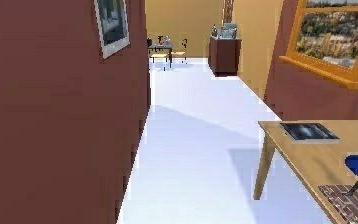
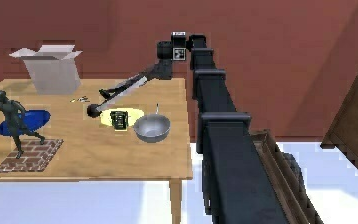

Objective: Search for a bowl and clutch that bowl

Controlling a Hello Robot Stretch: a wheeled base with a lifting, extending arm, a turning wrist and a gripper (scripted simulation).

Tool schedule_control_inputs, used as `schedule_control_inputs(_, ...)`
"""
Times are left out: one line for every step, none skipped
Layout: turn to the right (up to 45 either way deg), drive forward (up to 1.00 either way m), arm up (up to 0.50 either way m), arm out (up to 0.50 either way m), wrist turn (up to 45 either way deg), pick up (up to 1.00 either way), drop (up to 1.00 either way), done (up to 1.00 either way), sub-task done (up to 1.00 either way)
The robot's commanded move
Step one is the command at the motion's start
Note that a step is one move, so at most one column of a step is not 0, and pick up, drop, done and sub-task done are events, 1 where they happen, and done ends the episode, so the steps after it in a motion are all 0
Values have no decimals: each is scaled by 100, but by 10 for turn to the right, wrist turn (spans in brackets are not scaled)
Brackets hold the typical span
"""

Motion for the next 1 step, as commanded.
schedule_control_inputs(0,0,0,0,450,0,0,0,0)
